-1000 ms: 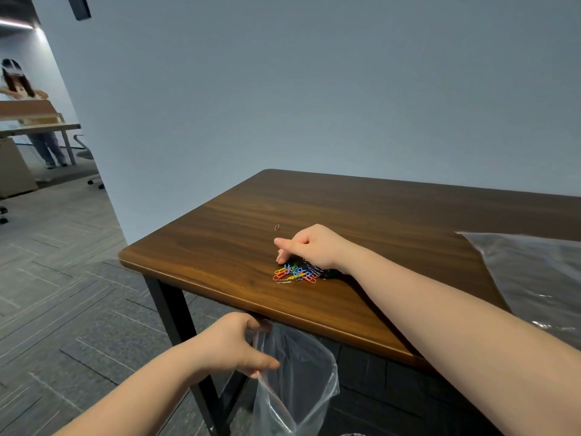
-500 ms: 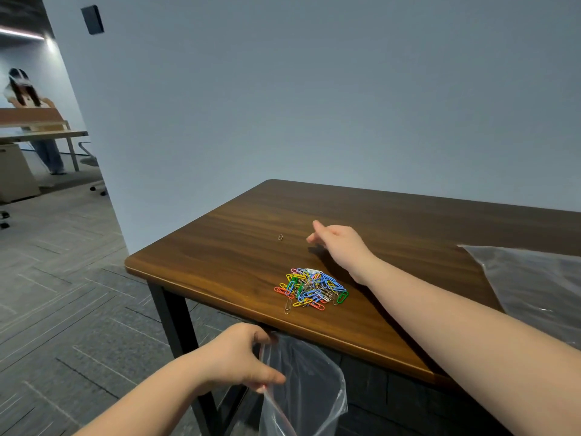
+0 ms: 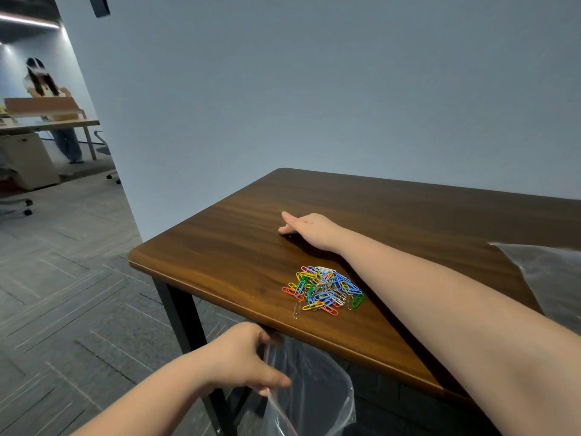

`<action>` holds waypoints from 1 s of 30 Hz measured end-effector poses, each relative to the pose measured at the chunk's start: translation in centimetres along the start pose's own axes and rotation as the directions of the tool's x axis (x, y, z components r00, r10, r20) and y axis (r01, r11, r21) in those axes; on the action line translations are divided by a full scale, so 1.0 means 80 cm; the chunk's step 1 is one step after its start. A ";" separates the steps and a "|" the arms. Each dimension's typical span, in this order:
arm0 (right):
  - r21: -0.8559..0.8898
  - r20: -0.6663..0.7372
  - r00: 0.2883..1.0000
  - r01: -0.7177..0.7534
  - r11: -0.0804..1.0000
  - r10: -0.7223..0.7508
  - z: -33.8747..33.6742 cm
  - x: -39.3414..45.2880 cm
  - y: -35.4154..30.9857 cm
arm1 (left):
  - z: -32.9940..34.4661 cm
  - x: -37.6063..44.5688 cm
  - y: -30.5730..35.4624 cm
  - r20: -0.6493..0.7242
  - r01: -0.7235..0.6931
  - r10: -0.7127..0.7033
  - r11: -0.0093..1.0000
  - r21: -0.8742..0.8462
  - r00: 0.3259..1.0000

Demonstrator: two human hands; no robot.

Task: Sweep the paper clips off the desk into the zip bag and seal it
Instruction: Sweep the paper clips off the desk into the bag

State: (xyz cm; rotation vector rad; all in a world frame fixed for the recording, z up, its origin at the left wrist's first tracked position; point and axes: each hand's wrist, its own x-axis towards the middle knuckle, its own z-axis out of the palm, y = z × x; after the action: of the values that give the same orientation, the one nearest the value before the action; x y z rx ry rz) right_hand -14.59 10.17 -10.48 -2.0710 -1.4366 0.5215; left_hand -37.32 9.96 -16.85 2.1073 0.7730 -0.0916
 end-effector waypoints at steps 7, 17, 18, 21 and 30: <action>0.123 0.103 0.994 0.035 0.992 -0.048 0.005 -0.073 -0.005 | 0.006 -0.004 0.003 -0.022 -0.021 0.020 1.000 -0.018 1.000; 0.196 0.137 0.990 -0.009 0.981 -0.019 0.010 -0.159 -0.019 | -0.002 -0.023 0.011 -0.050 -0.029 0.026 0.997 -0.070 0.998; 0.197 0.143 0.990 -0.010 0.980 -0.019 0.010 -0.165 -0.020 | -0.001 -0.024 0.011 -0.052 -0.031 0.027 0.997 -0.075 0.998; 0.203 0.110 0.994 -0.006 0.979 -0.016 0.016 -0.173 -0.021 | 0.003 -0.026 0.011 -0.056 -0.039 0.033 0.993 -0.112 0.998; 0.547 -0.474 0.814 -0.026 0.837 0.335 0.026 -0.194 -0.003 | 0.015 -0.025 0.011 -0.079 -0.065 0.053 0.985 -0.159 0.995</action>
State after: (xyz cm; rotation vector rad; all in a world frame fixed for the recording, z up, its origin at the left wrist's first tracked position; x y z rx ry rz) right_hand -21.49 -3.85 -11.93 -1.7168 -0.6508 0.2936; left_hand -38.20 7.71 -16.32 1.9860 0.7366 0.0801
